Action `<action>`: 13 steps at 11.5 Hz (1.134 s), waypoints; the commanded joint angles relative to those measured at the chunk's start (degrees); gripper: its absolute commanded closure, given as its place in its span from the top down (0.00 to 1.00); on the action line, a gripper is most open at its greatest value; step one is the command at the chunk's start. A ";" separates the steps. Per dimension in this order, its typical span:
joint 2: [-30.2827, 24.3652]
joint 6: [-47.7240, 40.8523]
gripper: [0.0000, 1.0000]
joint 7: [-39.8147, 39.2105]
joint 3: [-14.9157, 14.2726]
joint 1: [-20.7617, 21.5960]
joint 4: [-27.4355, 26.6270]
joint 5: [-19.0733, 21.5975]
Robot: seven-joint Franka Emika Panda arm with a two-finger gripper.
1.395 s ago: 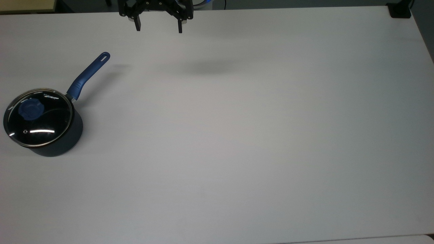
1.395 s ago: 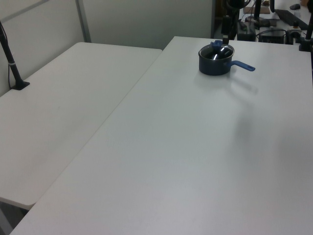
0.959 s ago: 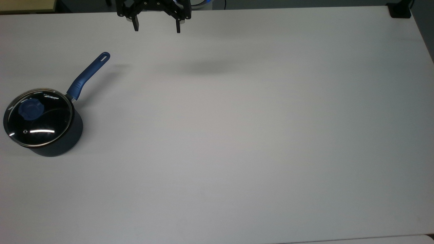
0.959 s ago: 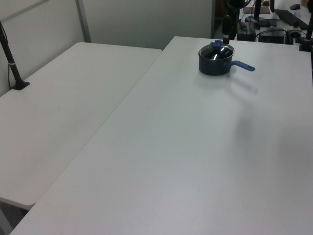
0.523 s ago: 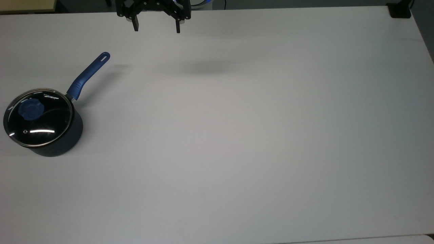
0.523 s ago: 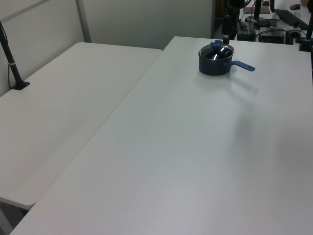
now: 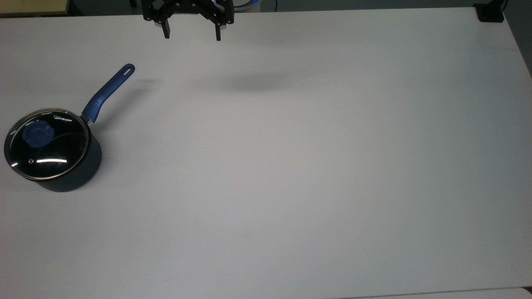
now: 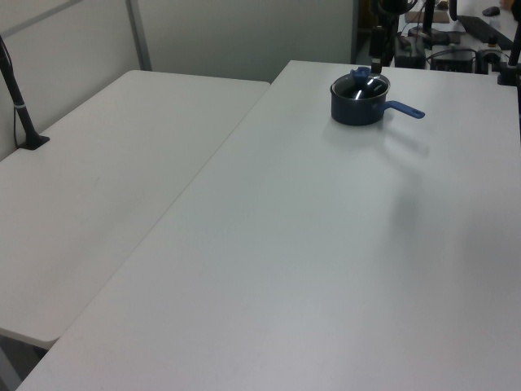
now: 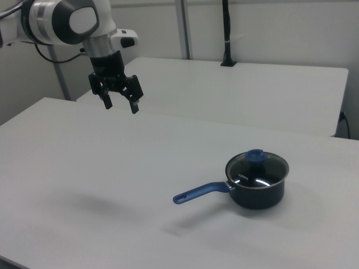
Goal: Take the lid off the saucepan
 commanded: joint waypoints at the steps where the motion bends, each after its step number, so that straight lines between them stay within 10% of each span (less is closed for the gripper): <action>1: 0.16 0.04 1.00 -0.85 -0.89 -0.17 -0.48 1.07; 6: 4.10 15.55 1.00 2.74 -1.06 -10.69 -0.49 0.02; 13: 16.31 40.00 1.00 9.17 -12.92 -13.26 -0.66 0.54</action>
